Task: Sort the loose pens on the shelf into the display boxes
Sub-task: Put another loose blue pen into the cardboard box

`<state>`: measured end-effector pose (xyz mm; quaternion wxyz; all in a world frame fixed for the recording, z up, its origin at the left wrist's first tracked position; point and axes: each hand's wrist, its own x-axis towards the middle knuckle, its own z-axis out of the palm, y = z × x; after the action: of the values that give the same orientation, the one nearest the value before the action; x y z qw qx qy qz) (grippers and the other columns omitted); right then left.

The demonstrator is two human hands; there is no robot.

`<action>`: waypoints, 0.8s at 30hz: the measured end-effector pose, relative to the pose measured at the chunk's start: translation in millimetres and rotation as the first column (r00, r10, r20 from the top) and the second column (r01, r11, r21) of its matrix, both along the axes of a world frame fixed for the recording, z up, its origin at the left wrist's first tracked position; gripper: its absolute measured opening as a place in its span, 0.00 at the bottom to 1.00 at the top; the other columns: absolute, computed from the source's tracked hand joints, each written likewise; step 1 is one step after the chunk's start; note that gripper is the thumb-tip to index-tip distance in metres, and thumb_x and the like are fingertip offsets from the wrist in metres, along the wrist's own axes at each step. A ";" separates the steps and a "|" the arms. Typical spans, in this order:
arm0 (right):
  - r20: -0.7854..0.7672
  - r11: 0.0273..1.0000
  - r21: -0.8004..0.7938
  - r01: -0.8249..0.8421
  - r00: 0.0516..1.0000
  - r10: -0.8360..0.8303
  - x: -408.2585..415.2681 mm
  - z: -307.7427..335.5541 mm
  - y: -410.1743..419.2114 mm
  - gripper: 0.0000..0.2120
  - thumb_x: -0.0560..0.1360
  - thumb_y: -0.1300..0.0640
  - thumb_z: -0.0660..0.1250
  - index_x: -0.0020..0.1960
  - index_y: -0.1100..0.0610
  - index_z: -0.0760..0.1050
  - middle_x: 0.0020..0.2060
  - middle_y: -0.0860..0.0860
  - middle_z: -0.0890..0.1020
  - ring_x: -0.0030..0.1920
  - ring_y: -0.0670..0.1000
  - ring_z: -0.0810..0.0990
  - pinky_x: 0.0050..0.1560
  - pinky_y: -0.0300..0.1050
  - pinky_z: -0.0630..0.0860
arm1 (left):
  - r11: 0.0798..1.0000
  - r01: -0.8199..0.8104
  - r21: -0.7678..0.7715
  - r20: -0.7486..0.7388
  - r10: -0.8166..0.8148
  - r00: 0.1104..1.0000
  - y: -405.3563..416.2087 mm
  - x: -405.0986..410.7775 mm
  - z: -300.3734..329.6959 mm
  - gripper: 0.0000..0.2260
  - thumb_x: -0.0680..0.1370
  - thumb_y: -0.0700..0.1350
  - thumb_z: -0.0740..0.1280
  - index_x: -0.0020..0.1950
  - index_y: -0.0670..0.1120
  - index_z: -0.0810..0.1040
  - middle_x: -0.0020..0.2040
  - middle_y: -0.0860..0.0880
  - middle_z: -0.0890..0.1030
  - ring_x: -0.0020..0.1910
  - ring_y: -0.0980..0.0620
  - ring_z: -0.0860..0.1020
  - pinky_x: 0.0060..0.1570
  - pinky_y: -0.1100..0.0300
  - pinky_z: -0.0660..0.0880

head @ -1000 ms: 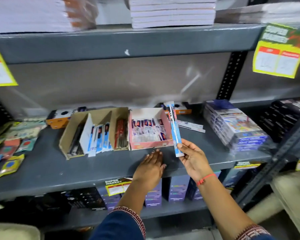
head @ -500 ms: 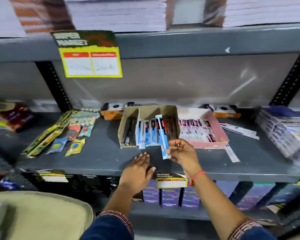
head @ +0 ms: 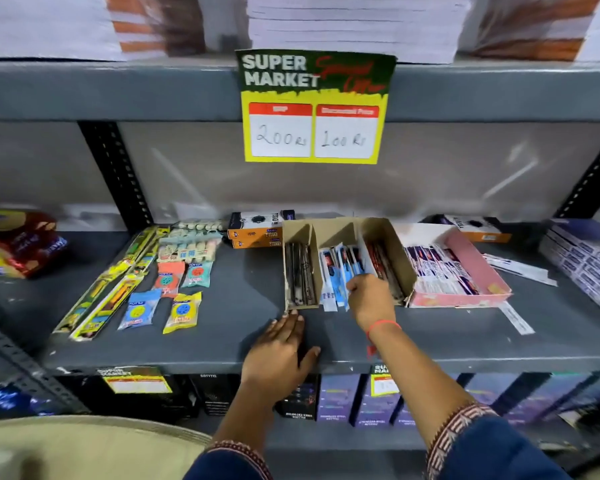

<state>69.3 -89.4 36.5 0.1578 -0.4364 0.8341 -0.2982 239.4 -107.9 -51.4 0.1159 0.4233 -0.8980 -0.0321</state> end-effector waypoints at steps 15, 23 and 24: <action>-0.332 0.952 0.301 -0.047 0.931 0.151 4.8 -8.2 -34.5 0.15 0.75 0.71 0.57 0.60 0.65 0.74 0.57 0.62 0.80 0.58 0.60 0.80 0.55 0.51 0.78 | 0.999 0.013 -0.046 -0.087 -0.017 0.996 -1.4 0.0 -10.3 0.30 0.78 0.61 0.51 0.76 0.45 0.56 0.77 0.47 0.59 0.75 0.52 0.57 0.71 0.61 0.44; -0.429 0.939 0.329 -0.099 0.870 0.243 7.8 -2.3 -28.8 0.15 0.76 0.70 0.57 0.61 0.65 0.72 0.58 0.60 0.80 0.58 0.59 0.81 0.54 0.52 0.79 | 0.999 -0.008 -0.033 -0.064 0.006 0.998 1.9 -3.1 -5.6 0.29 0.79 0.59 0.51 0.76 0.46 0.55 0.77 0.49 0.57 0.75 0.53 0.55 0.72 0.61 0.44; -0.428 0.943 0.313 -0.110 0.870 0.244 7.4 -1.5 -27.9 0.15 0.76 0.70 0.57 0.61 0.65 0.73 0.59 0.61 0.80 0.58 0.59 0.81 0.54 0.52 0.79 | 0.999 -0.013 -0.035 -0.060 0.011 0.998 2.5 -3.6 -3.8 0.29 0.79 0.59 0.51 0.76 0.46 0.55 0.77 0.49 0.57 0.75 0.54 0.55 0.73 0.61 0.44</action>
<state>76.7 -117.3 35.0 0.0422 -0.5432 0.8371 -0.0500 235.8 -105.3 -55.2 0.1502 0.4255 -0.8920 -0.0280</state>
